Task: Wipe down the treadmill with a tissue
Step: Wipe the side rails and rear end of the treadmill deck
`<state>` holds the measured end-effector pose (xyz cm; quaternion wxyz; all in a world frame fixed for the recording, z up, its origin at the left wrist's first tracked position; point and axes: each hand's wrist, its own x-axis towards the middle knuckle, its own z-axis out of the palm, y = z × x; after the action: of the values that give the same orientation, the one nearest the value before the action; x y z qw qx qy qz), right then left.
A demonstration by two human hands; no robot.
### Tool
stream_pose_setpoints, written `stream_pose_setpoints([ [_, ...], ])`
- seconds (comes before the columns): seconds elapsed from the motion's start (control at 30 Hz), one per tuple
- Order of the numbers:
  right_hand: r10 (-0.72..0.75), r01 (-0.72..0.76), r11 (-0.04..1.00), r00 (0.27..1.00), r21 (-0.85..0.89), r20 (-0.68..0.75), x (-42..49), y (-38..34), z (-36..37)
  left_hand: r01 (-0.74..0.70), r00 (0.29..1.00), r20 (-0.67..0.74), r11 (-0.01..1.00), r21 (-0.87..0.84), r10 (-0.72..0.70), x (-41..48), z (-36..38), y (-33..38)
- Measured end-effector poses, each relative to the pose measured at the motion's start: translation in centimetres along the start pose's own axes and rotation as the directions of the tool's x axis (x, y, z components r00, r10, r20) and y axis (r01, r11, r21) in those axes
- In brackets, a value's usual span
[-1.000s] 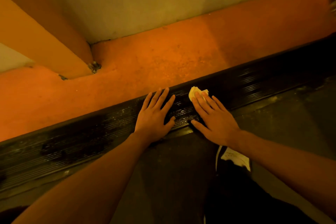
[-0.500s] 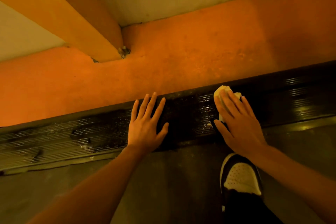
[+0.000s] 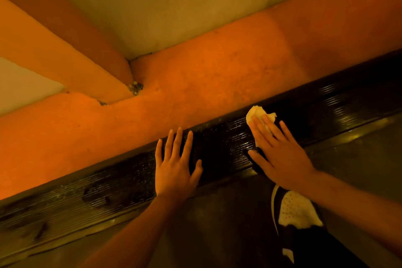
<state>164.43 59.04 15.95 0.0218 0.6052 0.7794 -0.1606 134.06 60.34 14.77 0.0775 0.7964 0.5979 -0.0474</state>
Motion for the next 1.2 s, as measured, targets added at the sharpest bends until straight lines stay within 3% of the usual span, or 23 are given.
stream_pose_setpoints([
  [0.2, 0.137, -0.149, 0.987, 0.975, 0.061, 0.177, 0.4, -1.5, -1.0, -0.027, 0.997, 0.065, 1.000, -0.010, 0.028, 0.0, -0.6, -0.5],
  [0.33, 0.129, -0.125, 0.992, 0.960, -0.032, 0.250, -0.5, -1.3, -2.1, -0.100, 0.987, 0.132, 0.995, 0.017, 0.097, -0.5, -1.4, -1.8],
  [0.47, 0.061, -0.054, 0.996, 0.992, -0.069, 0.113, -0.3, -0.3, -1.2, -0.144, 0.988, 0.063, 0.989, 0.042, 0.141, -0.6, -0.4, -3.9],
  [0.67, 0.060, -0.061, 0.997, 0.998, 0.037, 0.004, 0.0, -0.2, 0.2, -0.144, 0.990, -0.001, 0.989, 0.043, 0.144, -1.0, 0.3, -4.0],
  [0.87, 0.085, -0.088, 0.994, 0.995, 0.068, 0.052, 2.3, 0.6, -1.2, -0.129, 0.992, -0.011, 0.991, 0.016, 0.129, -1.3, 0.2, -3.8],
  [1.0, 0.098, -0.105, 0.989, 0.993, 0.102, 0.071, 4.5, -4.3, -1.5, -0.140, 0.990, -0.012, 0.990, 0.014, 0.141, -1.1, 0.1, -3.9],
  [1.2, -0.097, 0.091, 0.992, 0.993, 0.087, 0.068, 8.4, -14.1, -0.1, -0.085, 0.995, -0.047, 0.996, -0.021, 0.084, -1.3, 0.2, -3.8],
])
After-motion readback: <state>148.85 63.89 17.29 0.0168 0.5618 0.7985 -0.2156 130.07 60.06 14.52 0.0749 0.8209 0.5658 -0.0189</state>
